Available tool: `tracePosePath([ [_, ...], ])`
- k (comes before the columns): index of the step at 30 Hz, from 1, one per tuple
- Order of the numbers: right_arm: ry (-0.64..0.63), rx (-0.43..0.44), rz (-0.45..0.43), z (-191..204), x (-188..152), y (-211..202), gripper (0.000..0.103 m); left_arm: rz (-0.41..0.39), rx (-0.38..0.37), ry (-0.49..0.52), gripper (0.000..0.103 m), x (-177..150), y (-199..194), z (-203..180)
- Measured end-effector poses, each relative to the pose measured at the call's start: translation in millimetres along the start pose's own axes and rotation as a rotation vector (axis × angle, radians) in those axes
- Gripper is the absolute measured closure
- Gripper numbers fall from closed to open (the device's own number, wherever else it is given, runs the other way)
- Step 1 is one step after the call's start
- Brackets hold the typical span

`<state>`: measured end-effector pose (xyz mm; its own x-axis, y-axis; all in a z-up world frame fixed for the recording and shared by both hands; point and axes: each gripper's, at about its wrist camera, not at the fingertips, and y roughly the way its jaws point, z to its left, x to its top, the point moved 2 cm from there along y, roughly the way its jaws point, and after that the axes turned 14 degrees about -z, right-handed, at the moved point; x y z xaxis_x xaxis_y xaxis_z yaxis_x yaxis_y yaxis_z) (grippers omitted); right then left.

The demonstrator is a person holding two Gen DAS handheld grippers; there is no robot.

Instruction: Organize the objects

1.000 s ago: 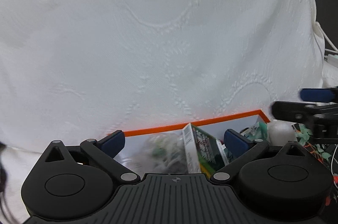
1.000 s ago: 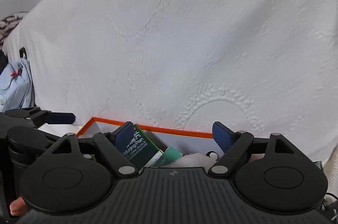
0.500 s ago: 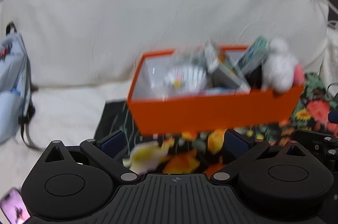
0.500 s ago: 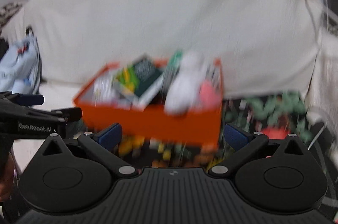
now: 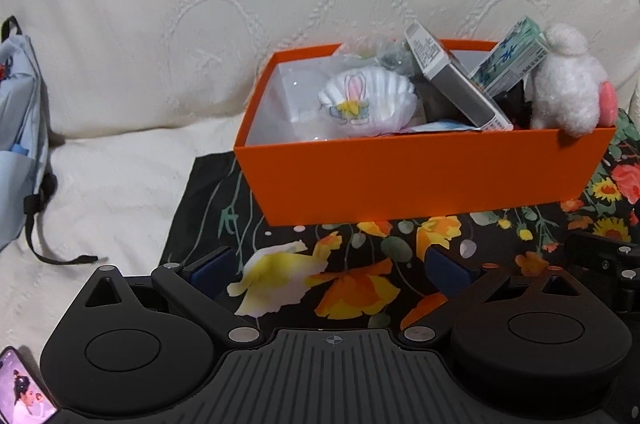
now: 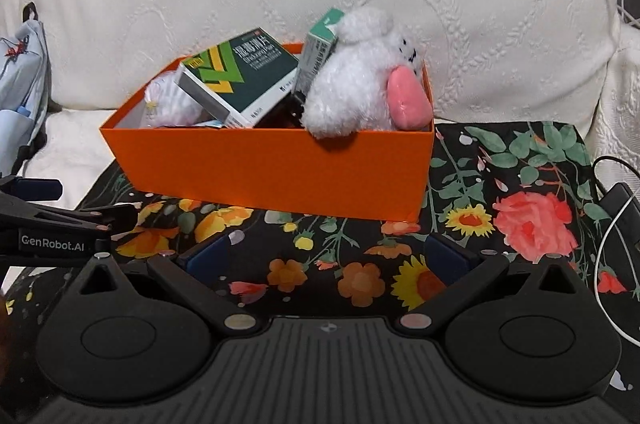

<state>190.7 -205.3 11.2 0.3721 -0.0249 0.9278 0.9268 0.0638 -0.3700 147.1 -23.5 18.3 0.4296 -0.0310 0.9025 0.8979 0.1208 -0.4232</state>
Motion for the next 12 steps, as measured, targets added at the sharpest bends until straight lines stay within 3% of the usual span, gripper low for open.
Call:
tracePosePath([
  [12, 0.029, 0.005, 0.046, 0.1, -7.9, 10.5, 0.000, 0.005, -0.018, -0.006, 0.000, -3.9, 2.9, -2.3],
])
